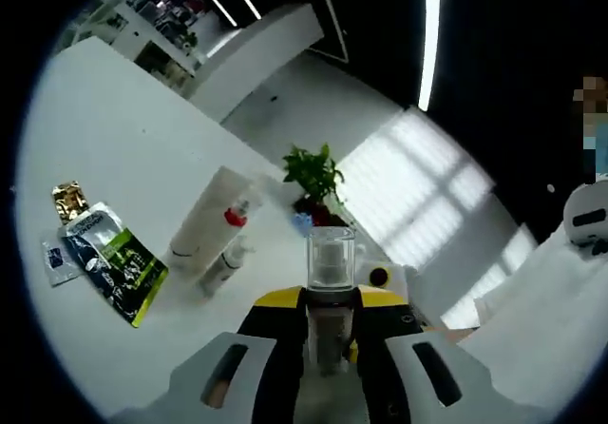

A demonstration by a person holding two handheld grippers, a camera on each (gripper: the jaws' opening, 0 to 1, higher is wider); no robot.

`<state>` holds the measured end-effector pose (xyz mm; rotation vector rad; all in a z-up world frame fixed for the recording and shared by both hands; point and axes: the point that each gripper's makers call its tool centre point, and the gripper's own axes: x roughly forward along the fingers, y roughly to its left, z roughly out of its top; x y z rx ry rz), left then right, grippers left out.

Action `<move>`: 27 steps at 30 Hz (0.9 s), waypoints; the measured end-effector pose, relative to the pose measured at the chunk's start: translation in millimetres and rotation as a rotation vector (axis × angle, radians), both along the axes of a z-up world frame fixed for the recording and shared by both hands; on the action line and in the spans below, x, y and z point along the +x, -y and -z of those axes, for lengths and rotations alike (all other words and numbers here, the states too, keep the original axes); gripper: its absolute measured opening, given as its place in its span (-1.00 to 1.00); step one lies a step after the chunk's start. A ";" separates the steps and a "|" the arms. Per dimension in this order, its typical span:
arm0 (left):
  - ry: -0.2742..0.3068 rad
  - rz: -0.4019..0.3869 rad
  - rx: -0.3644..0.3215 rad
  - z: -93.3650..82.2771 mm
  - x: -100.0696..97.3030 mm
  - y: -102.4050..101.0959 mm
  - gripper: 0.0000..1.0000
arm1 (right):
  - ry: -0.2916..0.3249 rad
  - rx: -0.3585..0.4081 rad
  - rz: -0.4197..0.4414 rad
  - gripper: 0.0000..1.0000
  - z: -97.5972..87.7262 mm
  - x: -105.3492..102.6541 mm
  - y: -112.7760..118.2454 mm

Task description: Arrange the skincare products in the storage area until every visible bottle or jar stands upright without overlapping.

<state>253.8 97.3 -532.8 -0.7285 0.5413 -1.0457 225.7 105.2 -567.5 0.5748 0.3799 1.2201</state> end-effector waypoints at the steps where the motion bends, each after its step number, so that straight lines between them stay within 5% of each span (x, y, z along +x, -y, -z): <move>1: 0.003 0.002 0.004 0.5 0.6 -0.1 -0.68 | -0.001 0.006 0.003 -0.49 -0.6 -0.3 1.6; 10: 0.014 0.029 0.024 0.4 3.3 2.1 -0.68 | -0.008 -0.014 0.042 -0.38 -0.5 4.9 24.5; 18: 0.083 0.114 0.182 13.8 -4.9 8.5 -0.68 | 0.002 0.062 0.104 -0.32 -25.1 22.0 44.1; 27: 0.182 0.201 0.369 32.2 -15.5 20.0 -0.68 | 0.029 0.042 0.097 -0.21 -32.1 28.2 27.0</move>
